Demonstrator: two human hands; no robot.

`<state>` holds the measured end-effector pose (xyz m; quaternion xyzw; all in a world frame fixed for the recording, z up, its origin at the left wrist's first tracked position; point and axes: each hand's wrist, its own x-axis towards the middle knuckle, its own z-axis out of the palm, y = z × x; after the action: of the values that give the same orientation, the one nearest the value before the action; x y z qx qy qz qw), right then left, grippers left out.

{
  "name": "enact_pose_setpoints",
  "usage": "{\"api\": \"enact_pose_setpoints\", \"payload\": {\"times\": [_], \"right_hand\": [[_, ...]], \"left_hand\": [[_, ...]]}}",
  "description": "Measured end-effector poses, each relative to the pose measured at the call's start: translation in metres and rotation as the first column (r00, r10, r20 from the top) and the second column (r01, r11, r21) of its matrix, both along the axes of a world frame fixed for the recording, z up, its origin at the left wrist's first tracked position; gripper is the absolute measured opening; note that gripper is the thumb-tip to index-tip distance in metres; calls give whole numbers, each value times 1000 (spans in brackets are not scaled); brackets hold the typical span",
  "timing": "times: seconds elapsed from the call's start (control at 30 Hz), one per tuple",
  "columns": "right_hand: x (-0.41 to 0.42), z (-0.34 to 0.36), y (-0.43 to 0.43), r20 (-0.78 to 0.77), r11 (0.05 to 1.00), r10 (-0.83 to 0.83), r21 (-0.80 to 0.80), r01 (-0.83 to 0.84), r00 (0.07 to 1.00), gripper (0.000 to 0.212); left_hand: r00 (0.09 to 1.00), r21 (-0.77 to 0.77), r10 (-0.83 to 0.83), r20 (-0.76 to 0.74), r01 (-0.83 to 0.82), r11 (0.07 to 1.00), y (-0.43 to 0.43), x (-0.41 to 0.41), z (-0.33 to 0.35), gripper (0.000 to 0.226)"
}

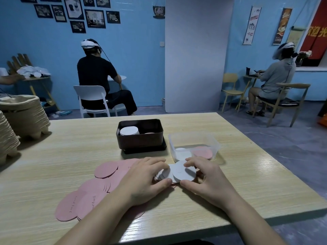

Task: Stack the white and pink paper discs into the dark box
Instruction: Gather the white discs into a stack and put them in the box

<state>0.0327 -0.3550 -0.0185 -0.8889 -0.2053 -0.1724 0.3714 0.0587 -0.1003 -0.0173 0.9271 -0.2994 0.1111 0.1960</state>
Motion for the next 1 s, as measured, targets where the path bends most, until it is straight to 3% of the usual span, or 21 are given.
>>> {"api": "enact_pose_setpoints", "payload": {"times": [0.23,0.43,0.77,1.0], "right_hand": [[0,2,1,-23,999,-10,-43,9,1000,44],[1,-1,1,-29,999,-16,-37,15,999,42],[2,-2,1,-31,1000,-14,-29,13,999,44],[3,-5,-1,-33,999,-46,14,47,998,49]], "left_hand": [[999,-51,-25,31,27,998,-1,5,-3,45],[999,-133,-33,15,35,990,1,3,-3,31],[999,-98,-35,4,35,995,0,-3,5,37],[1000,-222,8,16,-5,975,7,-8,3,42]]}}
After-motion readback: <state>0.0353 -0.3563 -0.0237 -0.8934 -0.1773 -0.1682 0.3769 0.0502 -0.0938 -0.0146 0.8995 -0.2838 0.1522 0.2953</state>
